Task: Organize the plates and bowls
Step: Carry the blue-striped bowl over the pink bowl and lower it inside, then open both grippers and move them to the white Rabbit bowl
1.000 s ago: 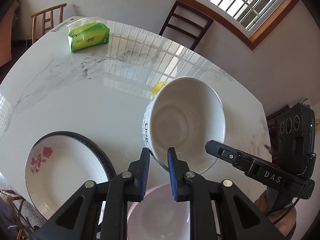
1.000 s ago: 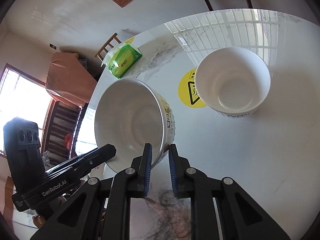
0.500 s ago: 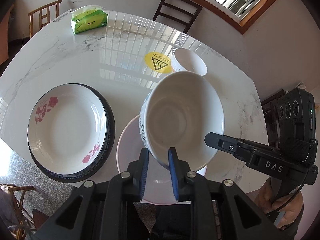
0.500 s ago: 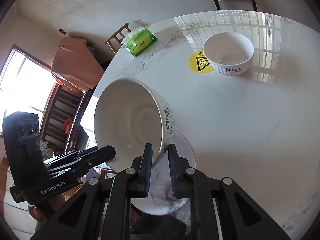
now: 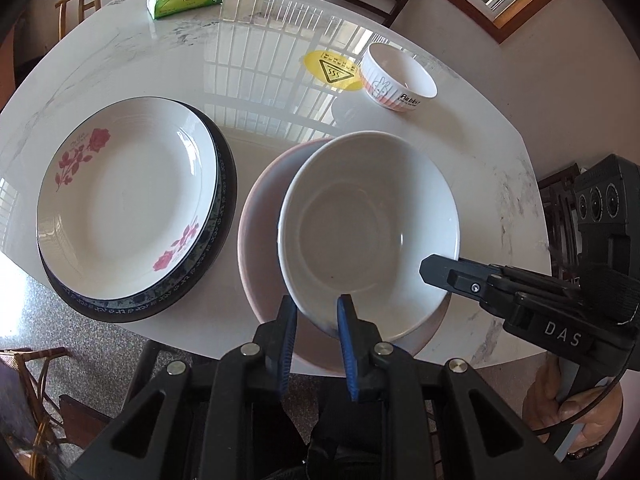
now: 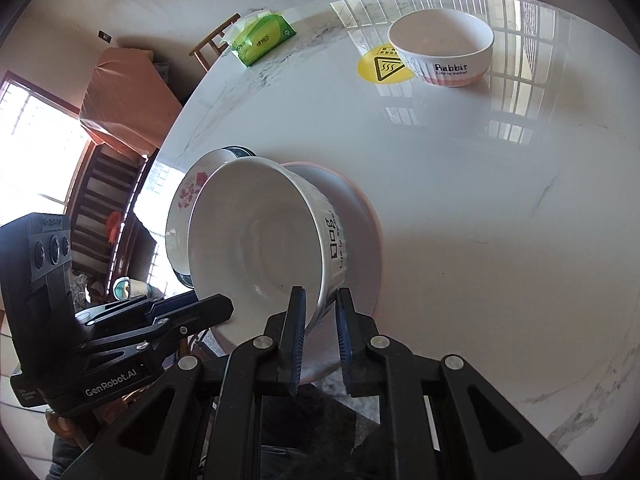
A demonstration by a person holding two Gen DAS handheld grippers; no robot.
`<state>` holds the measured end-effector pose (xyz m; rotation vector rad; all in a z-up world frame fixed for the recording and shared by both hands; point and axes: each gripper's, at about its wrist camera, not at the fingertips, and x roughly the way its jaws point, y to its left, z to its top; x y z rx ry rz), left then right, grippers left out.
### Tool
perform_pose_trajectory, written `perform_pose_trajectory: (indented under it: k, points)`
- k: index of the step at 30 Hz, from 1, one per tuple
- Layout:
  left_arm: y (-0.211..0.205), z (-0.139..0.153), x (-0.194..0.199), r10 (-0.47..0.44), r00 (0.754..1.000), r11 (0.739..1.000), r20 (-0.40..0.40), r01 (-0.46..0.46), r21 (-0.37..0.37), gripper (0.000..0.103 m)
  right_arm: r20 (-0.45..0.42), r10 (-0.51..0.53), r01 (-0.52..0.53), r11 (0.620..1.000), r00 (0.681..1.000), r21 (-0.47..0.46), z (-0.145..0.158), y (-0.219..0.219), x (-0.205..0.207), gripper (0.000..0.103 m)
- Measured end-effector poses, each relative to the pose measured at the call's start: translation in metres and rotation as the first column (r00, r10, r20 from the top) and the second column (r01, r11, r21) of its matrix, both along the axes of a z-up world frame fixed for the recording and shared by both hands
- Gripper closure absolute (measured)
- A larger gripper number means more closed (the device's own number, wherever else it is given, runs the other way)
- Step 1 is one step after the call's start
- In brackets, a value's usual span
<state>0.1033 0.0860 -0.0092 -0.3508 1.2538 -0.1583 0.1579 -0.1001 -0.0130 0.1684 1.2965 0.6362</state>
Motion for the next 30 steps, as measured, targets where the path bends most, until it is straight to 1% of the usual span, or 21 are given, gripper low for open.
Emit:
perform_pose_trajectory:
  k: [5, 8, 12, 15, 21, 24, 27, 30]
  points:
    - [0.0, 0.002, 0.001, -0.006, 1.0, 1.0, 0.004, 0.006, 0.002, 0.082, -0.018, 0.004, -0.004, 1.0, 1.0, -0.021, -0.007, 0.003, 0.001, 0.088]
    - [0.0, 0.0, 0.002, -0.016, 1.0, 1.0, -0.004, 0.016, -0.004, 0.079, -0.024, 0.004, -0.005, 1.0, 1.0, -0.026, -0.008, 0.004, 0.001, 0.088]
    - [-0.003, 0.001, 0.0, -0.029, 1.0, 1.0, -0.001, 0.029, 0.01, 0.079, -0.027, 0.006, -0.007, 0.999, 1.0, -0.034, -0.006, 0.004, 0.001, 0.088]
    - [-0.006, 0.002, 0.0, -0.051, 0.999, 0.999, -0.009, 0.051, -0.004, 0.07, -0.028, 0.005, -0.006, 0.999, 1.0, -0.037, -0.006, 0.004, 0.002, 0.088]
    - [-0.005, 0.005, 0.001, -0.052, 0.999, 0.999, -0.006, 0.052, -0.002, 0.065, -0.032, 0.009, -0.01, 0.999, 0.999, -0.046, -0.007, 0.005, 0.004, 0.088]
    - [-0.002, 0.01, 0.001, -0.051, 0.999, 0.999, 0.011, 0.051, 0.006, 0.065, -0.03, 0.01, -0.012, 0.999, 1.0, -0.053, -0.007, 0.006, 0.005, 0.088]
    - [0.002, 0.014, 0.001, -0.036, 0.999, 0.999, 0.019, 0.037, -0.015, 0.065, -0.024, 0.009, -0.011, 0.998, 1.0, -0.055, -0.007, 0.007, 0.004, 0.088]
    - [0.006, 0.019, 0.0, -0.03, 0.999, 0.999, 0.039, 0.031, -0.012, 0.065, -0.015, 0.007, -0.008, 0.999, 1.0, -0.048, -0.006, 0.005, 0.003, 0.086]
